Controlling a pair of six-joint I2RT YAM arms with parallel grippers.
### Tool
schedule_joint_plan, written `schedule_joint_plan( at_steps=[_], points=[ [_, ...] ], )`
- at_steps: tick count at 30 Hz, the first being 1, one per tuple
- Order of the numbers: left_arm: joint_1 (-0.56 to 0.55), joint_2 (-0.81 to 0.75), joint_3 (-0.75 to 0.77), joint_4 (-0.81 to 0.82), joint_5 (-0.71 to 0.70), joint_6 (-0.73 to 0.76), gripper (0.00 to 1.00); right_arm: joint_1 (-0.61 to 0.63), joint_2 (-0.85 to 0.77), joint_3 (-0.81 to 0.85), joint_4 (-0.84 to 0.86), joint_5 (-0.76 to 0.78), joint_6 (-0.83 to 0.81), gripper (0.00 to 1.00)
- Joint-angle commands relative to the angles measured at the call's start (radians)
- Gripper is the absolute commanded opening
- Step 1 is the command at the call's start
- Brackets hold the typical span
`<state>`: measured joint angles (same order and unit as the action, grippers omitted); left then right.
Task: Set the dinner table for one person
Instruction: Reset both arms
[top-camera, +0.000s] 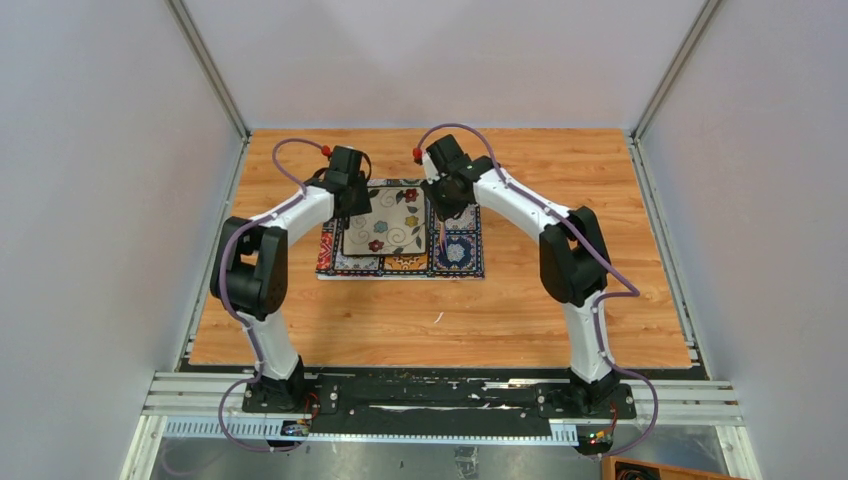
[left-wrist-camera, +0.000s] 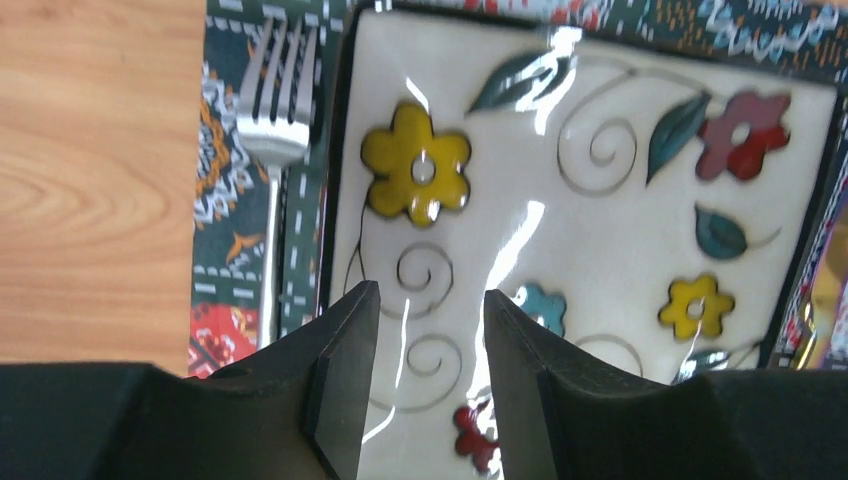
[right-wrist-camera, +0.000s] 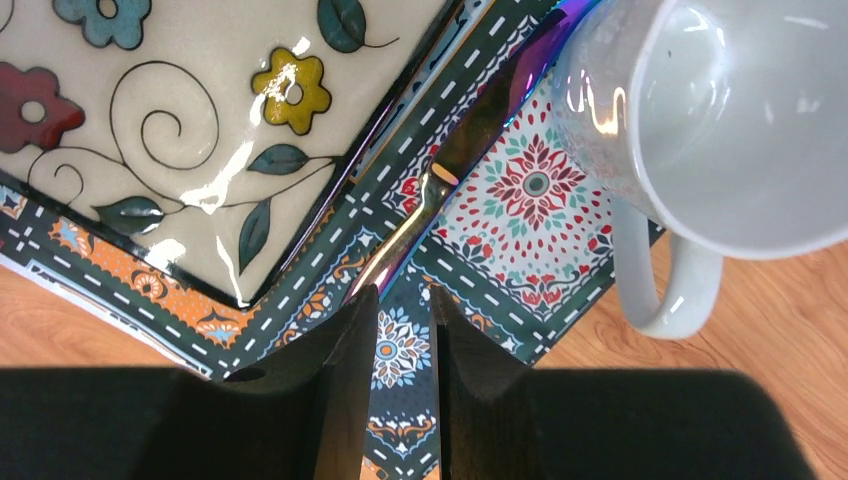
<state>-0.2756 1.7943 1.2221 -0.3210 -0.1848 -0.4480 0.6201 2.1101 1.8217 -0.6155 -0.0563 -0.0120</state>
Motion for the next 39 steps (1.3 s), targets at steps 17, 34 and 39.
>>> schedule_joint_plan(
  at_steps=[17, 34, 39],
  points=[
    [0.093, 0.234, 0.296, -0.152, -0.080, 0.007, 0.48, -0.049, -0.104, -0.107, 0.014, -0.022, -0.030, 0.29],
    [0.108, 0.292, 0.306, -0.125, 0.135, 0.012, 0.46, -0.065, -0.102, -0.135, 0.032, -0.039, -0.016, 0.28],
    [0.108, 0.283, 0.277, -0.106, 0.163, 0.009, 0.46, -0.066, -0.105, -0.153, 0.041, -0.043, -0.009, 0.28]
  ],
)
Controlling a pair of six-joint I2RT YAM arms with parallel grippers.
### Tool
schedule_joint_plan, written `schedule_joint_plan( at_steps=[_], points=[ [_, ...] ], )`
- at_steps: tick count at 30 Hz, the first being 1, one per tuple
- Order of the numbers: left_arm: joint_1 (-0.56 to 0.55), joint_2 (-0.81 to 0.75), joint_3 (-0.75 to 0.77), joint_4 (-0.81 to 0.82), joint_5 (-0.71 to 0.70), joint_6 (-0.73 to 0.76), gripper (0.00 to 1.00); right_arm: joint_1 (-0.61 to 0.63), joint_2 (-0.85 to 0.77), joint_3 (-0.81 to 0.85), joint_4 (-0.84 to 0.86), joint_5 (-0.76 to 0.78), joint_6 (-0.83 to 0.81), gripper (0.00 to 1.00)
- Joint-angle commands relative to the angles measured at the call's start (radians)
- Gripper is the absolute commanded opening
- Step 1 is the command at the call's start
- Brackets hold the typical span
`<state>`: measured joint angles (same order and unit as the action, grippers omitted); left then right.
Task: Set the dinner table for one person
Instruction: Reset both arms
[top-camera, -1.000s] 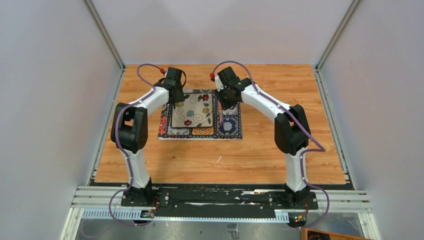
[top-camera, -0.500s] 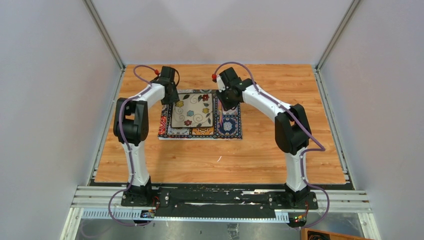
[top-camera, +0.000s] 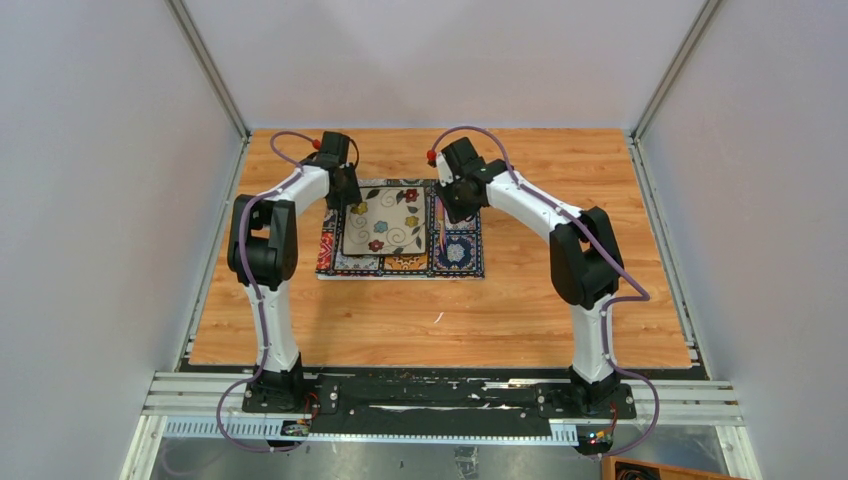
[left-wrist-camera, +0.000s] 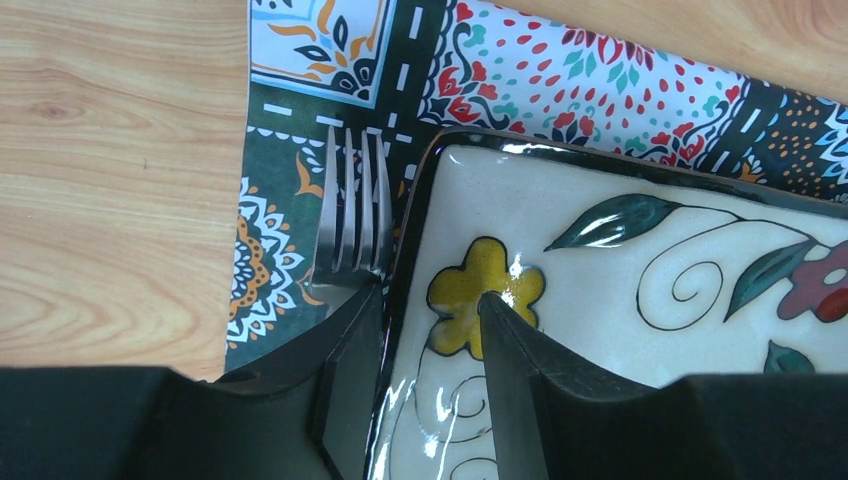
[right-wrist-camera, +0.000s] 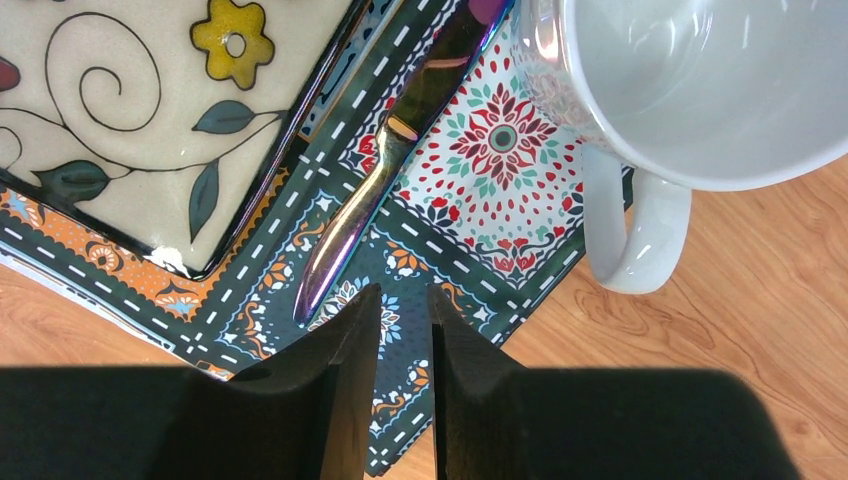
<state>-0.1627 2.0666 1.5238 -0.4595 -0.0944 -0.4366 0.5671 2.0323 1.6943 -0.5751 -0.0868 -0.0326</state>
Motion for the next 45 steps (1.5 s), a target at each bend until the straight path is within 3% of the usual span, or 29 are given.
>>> schedule_joint_plan(
  at_steps=[1, 6, 15, 22, 28, 37, 40, 45],
  points=[
    [-0.005, 0.010, -0.030, 0.037, 0.081, -0.002, 0.45, -0.014, -0.029, -0.029, 0.003, -0.013, 0.011, 0.28],
    [-0.010, 0.018, -0.047, 0.073, 0.154, -0.018, 0.45, -0.018, -0.033, -0.039, 0.006, -0.014, 0.014, 0.27],
    [-0.029, 0.017, -0.044, 0.068, 0.144, -0.017, 0.44, -0.026, -0.045, -0.050, 0.011, -0.013, 0.014, 0.27],
    [-0.031, -0.108, -0.113, 0.107, 0.097, -0.008, 0.45, -0.025, -0.063, -0.043, 0.011, -0.018, 0.014, 0.27],
    [-0.048, -0.299, -0.220, 0.185, -0.018, 0.009, 0.59, -0.023, -0.087, -0.056, 0.011, -0.002, 0.022, 0.28],
    [-0.161, -0.665, -0.408, 0.258, -0.055, 0.072, 0.73, -0.024, -0.205, -0.157, 0.011, 0.262, 0.148, 0.31],
    [-0.200, -0.732, -0.474, 0.257, -0.076, 0.072, 0.82, -0.024, -0.252, -0.215, 0.010, 0.304, 0.203, 0.32],
    [-0.228, -0.781, -0.564, 0.246, -0.099, 0.070, 0.85, -0.023, -0.290, -0.273, -0.001, 0.287, 0.238, 0.35]
  ],
)
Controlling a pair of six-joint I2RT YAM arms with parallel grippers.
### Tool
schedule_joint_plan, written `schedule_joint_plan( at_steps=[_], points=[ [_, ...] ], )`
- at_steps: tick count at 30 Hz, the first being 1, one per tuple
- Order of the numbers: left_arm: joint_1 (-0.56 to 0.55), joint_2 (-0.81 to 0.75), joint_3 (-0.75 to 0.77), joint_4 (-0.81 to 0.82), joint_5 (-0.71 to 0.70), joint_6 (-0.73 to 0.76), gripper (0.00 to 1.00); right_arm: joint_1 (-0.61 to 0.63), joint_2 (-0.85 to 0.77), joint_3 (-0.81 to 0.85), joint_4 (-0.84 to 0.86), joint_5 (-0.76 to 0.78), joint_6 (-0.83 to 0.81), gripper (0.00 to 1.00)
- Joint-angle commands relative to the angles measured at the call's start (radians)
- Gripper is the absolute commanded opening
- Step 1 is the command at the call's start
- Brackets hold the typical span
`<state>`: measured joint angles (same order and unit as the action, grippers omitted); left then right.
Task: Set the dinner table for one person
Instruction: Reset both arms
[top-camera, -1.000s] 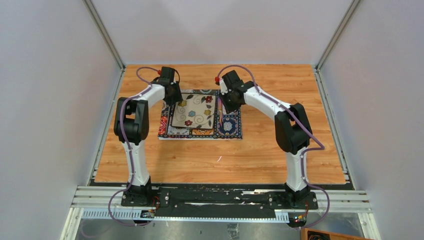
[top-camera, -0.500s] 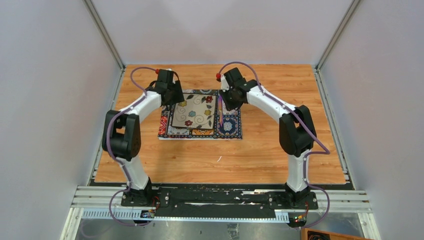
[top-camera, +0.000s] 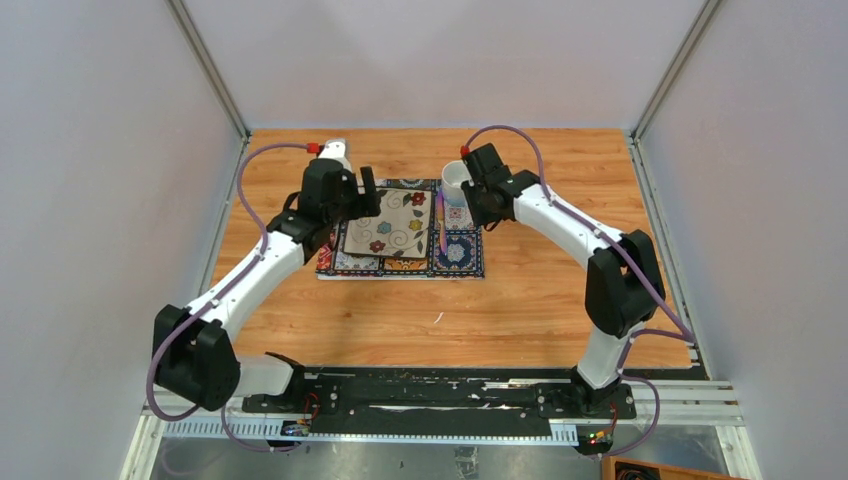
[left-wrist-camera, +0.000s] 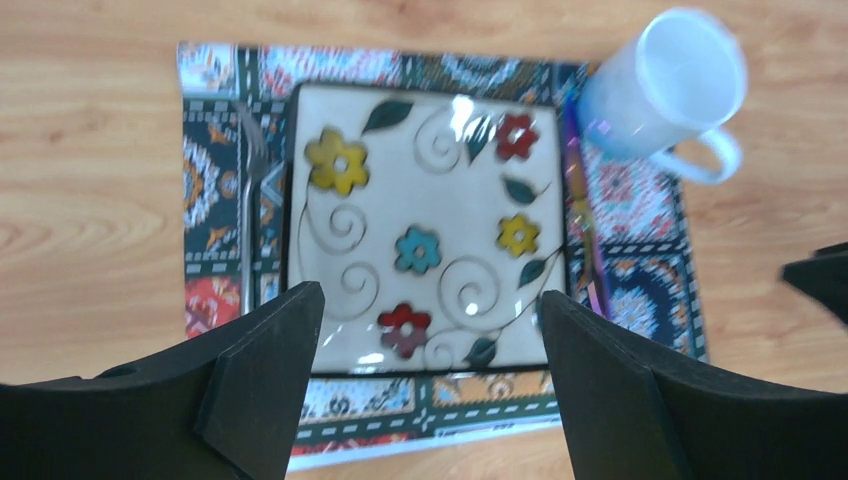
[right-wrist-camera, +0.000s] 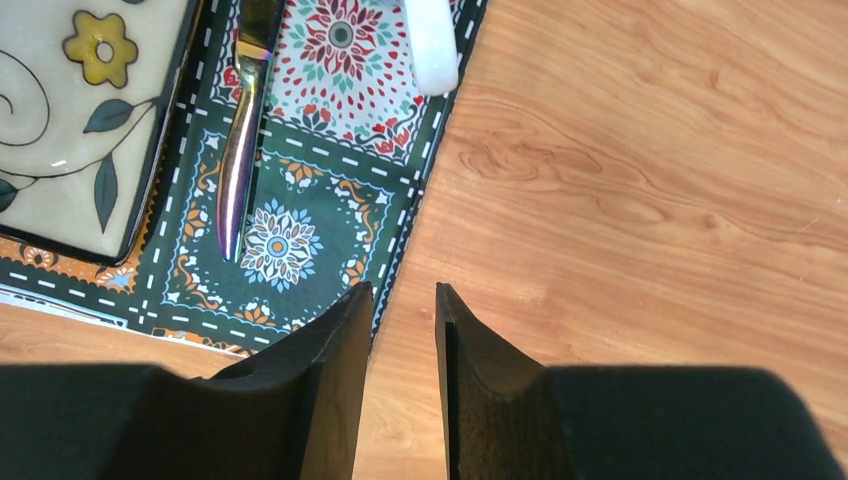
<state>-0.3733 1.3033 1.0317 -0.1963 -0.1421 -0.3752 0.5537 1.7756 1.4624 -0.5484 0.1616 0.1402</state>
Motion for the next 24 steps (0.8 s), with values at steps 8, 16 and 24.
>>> schedule_joint_plan(
  at_steps=[8, 16, 24],
  points=[
    [-0.022, -0.116, -0.145, -0.026, -0.025, 0.012, 0.86, -0.007, -0.095, -0.135, -0.033, 0.055, 0.114, 0.35],
    [-0.022, -0.136, -0.150, -0.051, -0.024, 0.037, 0.85, -0.008, -0.105, -0.149, -0.015, 0.065, 0.102, 0.35],
    [-0.022, -0.143, -0.167, -0.037, -0.011, 0.038, 0.84, -0.008, -0.091, -0.164, 0.011, 0.065, 0.101, 0.35]
  ],
)
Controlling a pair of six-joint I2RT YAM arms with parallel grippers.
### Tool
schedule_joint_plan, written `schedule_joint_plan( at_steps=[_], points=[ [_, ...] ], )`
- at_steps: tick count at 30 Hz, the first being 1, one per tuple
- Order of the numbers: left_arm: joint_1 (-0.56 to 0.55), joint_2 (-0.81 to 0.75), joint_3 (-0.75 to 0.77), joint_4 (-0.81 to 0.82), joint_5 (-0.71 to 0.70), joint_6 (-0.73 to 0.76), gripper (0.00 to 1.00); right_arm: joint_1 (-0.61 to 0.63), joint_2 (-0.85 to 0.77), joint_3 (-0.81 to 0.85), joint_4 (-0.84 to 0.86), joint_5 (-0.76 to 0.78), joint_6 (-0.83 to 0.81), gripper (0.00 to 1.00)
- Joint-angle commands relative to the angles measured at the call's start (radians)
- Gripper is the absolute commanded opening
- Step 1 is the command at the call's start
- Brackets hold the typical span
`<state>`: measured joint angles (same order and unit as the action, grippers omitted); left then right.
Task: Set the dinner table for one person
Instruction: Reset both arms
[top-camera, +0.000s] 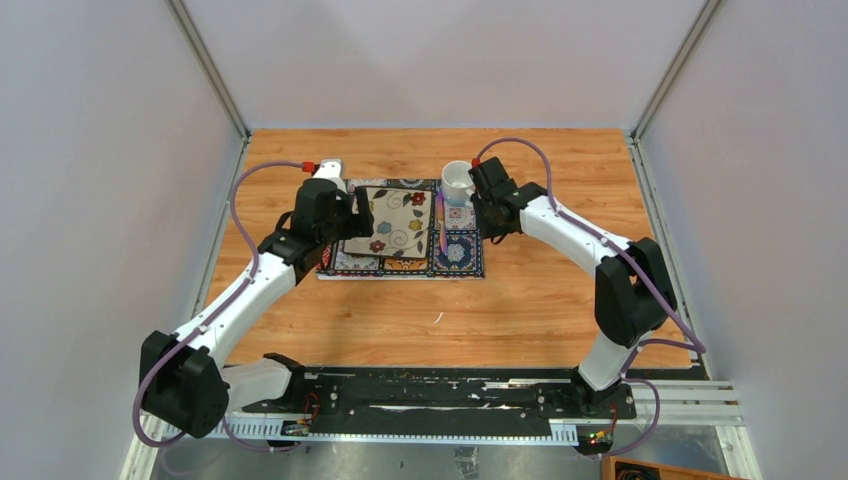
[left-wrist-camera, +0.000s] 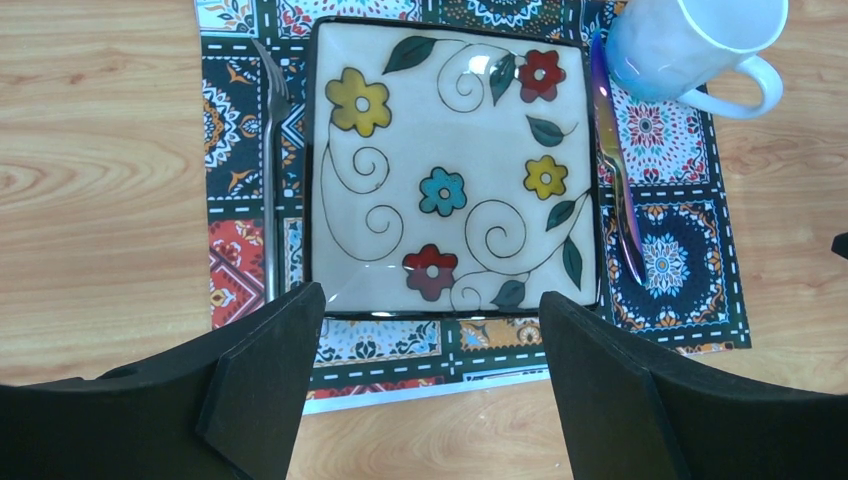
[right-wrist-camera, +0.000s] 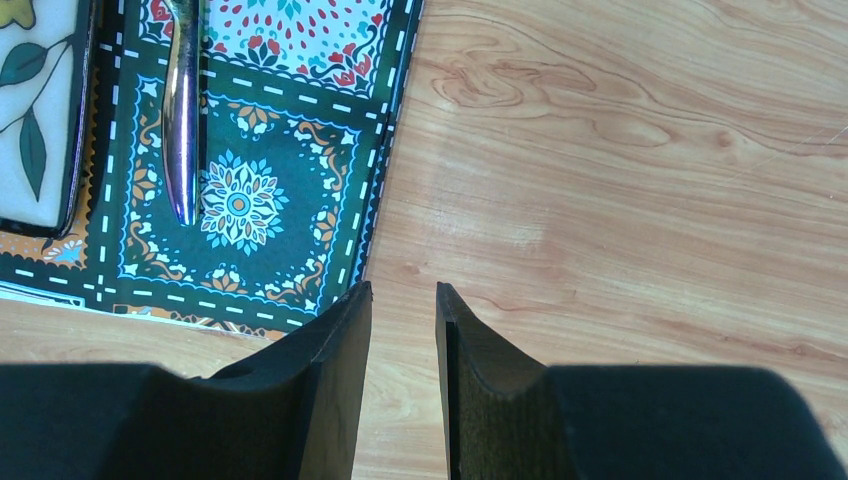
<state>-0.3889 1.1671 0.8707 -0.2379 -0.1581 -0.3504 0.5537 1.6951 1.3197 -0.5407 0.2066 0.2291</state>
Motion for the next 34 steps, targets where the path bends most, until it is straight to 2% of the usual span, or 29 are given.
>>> schedule_joint_plan(
  at_steps=[1, 9, 14, 17, 22, 26, 30, 34],
  points=[
    [-0.007, -0.004, -0.004, 0.004, 0.007, 0.013, 0.84, -0.008, -0.010, -0.023, 0.004, 0.020, 0.012, 0.35],
    [-0.007, 0.009, 0.013, -0.003, -0.022, 0.001, 0.84, -0.009, -0.018, -0.022, 0.002, 0.077, 0.004, 0.35],
    [-0.006, -0.036, 0.050, -0.133, -0.282, -0.016, 0.83, -0.023, -0.048, -0.038, -0.017, 0.257, 0.023, 0.38],
    [-0.005, -0.042, 0.092, -0.241, -0.449, -0.046, 0.82, -0.036, -0.050, -0.044, -0.027, 0.297, 0.043, 0.39],
    [-0.005, -0.034, 0.139, -0.352, -0.590, -0.118, 0.81, -0.066, -0.036, -0.080, -0.023, 0.325, 0.075, 0.42],
    [0.017, -0.064, 0.107, -0.344, -0.583, -0.150, 0.80, -0.104, -0.028, -0.110, -0.017, 0.296, 0.102, 0.42],
    [0.063, -0.093, 0.092, -0.333, -0.497, -0.163, 0.80, -0.119, -0.049, -0.135, 0.004, 0.279, 0.096, 0.42],
    [0.068, -0.114, 0.094, -0.332, -0.482, -0.162, 0.81, -0.126, -0.065, -0.146, 0.020, 0.253, 0.087, 0.42]
  ],
)
